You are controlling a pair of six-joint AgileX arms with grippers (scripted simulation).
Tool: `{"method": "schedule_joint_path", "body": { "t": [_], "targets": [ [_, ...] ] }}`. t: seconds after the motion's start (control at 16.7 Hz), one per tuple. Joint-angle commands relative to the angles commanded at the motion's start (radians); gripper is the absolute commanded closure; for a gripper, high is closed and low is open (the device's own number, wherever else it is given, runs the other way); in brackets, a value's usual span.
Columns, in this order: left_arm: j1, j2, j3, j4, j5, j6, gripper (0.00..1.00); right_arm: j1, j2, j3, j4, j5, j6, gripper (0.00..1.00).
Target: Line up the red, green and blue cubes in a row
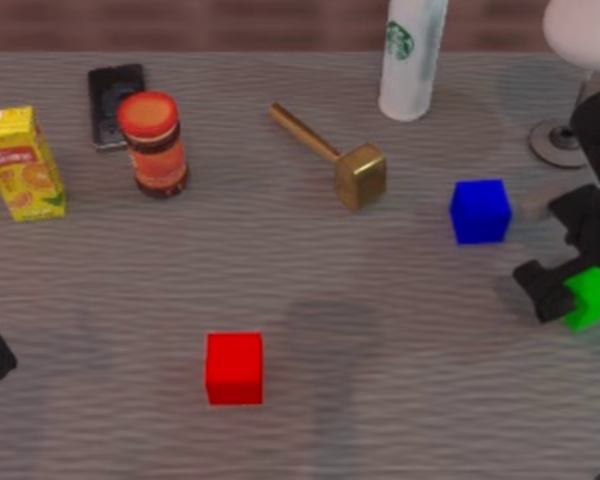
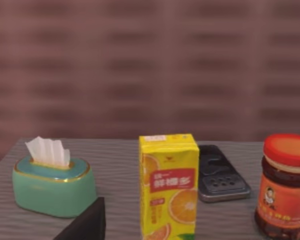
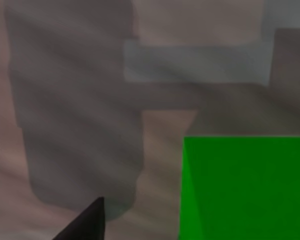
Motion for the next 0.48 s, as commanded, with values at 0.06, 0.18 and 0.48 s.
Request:
{"method": "schedule_joint_path", "body": {
  "t": [0.06, 0.18, 0.48],
  "targets": [
    [0.000, 0.000, 0.000, 0.000, 0.000, 0.000, 0.00, 0.000, 0.000, 0.000, 0.000, 0.000, 0.000, 0.00],
    [0.000, 0.000, 0.000, 0.000, 0.000, 0.000, 0.00, 0.000, 0.000, 0.000, 0.000, 0.000, 0.000, 0.00],
    [0.000, 0.000, 0.000, 0.000, 0.000, 0.000, 0.00, 0.000, 0.000, 0.000, 0.000, 0.000, 0.000, 0.38]
  ]
}}
